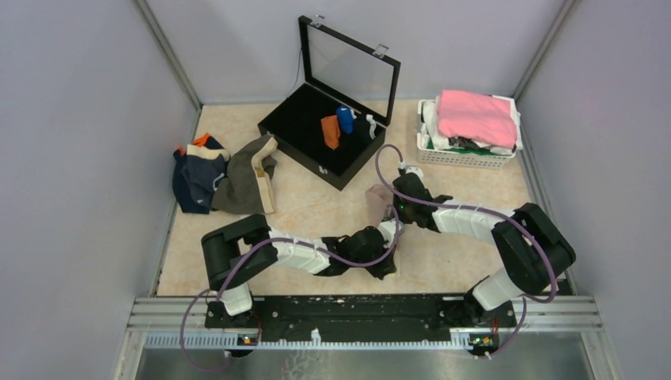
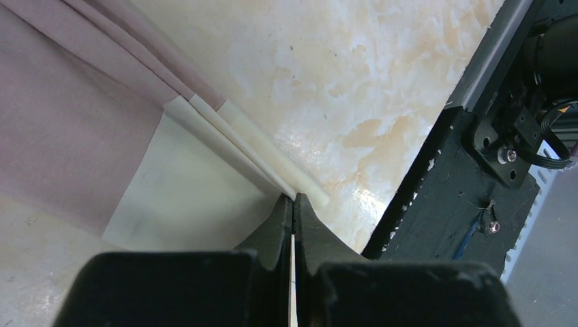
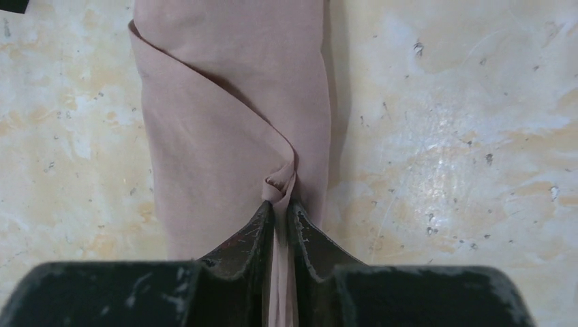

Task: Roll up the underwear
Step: Fold the underwear at the center of the board.

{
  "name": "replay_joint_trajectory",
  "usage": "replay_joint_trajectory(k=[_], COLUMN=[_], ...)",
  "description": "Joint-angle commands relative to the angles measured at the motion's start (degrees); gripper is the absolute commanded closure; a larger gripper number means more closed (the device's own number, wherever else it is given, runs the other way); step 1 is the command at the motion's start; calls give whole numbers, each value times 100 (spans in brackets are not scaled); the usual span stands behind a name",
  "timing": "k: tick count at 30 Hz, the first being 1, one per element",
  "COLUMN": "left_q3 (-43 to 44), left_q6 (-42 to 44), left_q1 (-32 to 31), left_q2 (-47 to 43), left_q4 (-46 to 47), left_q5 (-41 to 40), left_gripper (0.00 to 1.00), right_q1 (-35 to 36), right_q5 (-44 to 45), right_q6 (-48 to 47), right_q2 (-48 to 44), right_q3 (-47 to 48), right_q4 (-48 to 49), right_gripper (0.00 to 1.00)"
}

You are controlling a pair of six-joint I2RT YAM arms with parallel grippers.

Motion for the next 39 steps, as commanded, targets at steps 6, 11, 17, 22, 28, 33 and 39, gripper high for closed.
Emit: replay_joint_trajectory(k=[6, 11, 17, 22, 28, 33, 39], left_q3=[-29, 39, 220, 521, 941, 1041, 644], left_q6=[80, 80, 86, 168, 309, 289, 81], left_q1=[-81, -83, -84, -84, -80, -80, -71], left_q2=[343, 331, 197, -5, -297, -736, -1558], left_q4=[-621, -674, -815, -1048, -1342, -1471, -1449], left_q5=[298, 278, 265, 240, 257, 234, -264], left_gripper=[100, 98, 84, 68, 57, 52, 42], right_q1=[-104, -104, -101, -101, -108, -140, -296], right_q5=[505, 690, 1067, 1179, 1031, 1055, 663], right_q6=[-318, -411, -482, -451, -405, -446, -299], right_q2=[-392, -572, -784, -1034, -1282, -1436, -1943], right_q3=[250, 269, 278, 146, 38, 98, -86], right_q4=[216, 60, -233, -312, -376, -675, -933], right_gripper=[76, 74, 72, 69, 61, 56, 48])
